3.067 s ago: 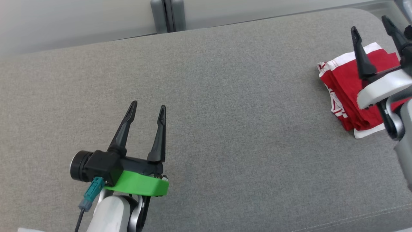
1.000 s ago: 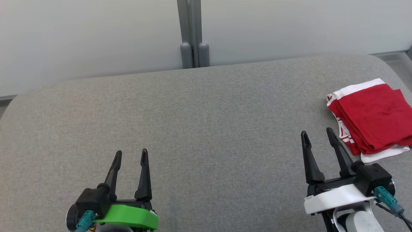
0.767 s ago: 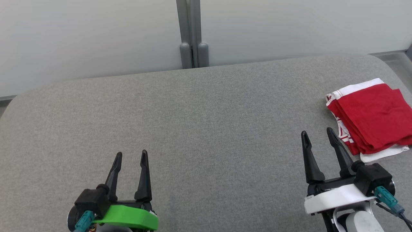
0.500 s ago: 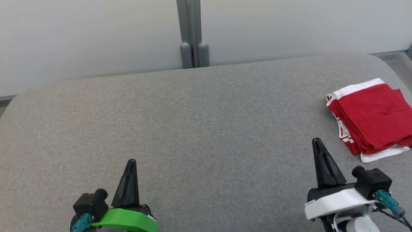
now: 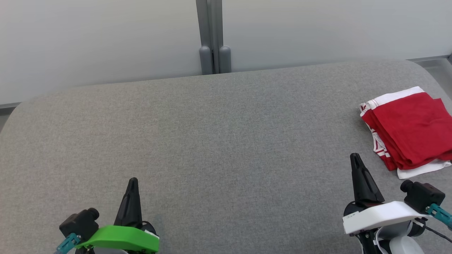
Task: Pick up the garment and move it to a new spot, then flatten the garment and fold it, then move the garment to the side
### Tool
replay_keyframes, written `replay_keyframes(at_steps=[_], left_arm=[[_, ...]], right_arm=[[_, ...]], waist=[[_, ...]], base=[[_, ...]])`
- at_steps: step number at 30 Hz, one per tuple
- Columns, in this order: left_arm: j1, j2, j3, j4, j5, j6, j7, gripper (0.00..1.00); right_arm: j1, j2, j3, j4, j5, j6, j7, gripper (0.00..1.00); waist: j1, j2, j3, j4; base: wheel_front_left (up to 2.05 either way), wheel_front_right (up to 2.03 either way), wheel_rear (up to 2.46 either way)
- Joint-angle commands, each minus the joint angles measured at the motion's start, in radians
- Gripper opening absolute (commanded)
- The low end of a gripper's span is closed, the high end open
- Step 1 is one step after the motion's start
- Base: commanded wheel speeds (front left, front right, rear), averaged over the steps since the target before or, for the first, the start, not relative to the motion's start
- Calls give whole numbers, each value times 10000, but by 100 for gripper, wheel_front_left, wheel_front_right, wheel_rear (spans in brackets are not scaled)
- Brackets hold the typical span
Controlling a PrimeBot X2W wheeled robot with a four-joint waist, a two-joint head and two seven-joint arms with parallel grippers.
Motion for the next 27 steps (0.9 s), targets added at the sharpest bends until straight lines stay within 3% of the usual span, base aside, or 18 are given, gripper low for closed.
replay_keyframes(at_steps=[1,27], left_arm=[[-347,88,126,-103,-399,-76,79,0],[-660,188,831,107,-3685,-386,949,0]], right_arm=[[-313,-73,-52,-72,449,-3,70,0],[-616,-191,-353,390,4212,-6,904,0]], waist=[[1,0,1,7],[1,0,21,122]], base=[[0,0,0],[0,0,0]])
